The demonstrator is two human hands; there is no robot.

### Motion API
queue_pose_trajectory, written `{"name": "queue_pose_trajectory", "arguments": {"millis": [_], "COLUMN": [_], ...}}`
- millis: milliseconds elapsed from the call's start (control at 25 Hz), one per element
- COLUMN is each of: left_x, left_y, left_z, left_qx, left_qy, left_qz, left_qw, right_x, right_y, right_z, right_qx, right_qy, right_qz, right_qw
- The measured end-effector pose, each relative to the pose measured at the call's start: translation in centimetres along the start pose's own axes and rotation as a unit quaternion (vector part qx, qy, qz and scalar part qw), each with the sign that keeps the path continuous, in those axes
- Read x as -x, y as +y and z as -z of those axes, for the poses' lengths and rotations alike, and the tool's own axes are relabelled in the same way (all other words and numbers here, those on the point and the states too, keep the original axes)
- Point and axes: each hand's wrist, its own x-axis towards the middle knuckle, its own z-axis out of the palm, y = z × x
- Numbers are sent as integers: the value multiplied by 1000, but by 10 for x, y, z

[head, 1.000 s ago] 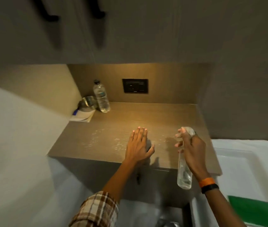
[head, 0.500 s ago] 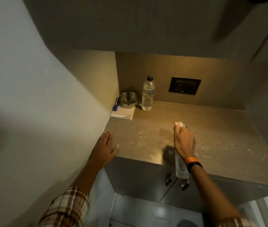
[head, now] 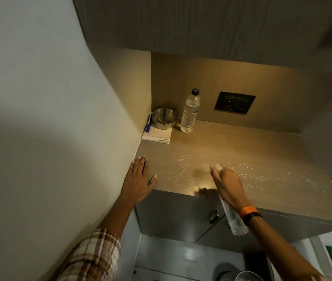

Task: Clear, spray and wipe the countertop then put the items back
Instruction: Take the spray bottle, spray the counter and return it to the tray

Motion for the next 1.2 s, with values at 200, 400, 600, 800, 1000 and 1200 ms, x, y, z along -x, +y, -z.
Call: {"name": "queue_pose_trajectory", "arguments": {"millis": [200, 400, 600, 800, 1000, 1200], "left_x": [-7, -17, -20, -25, -26, -22], "left_y": [36, 93, 136, 184, 261, 326], "left_z": [-4, -16, -27, -39, -44, -53], "left_qx": [17, 28, 24, 16, 13, 25], "left_qy": [10, 9, 16, 12, -26, -16], "left_qz": [-52, -106, -129, -157, -175, -193], "left_qw": [998, 994, 991, 987, 984, 981], "right_x": [-45, -105, -117, -45, 18, 58], "right_y": [24, 20, 87, 159, 149, 182], "right_z": [56, 91, 160, 179, 137, 133], "right_qx": [13, 9, 39, 1, -27, 4], "right_qy": [95, 112, 199, 238, 84, 44], "right_qz": [-54, -61, -200, -275, -166, -117], "right_qw": [994, 992, 959, 932, 982, 992]}}
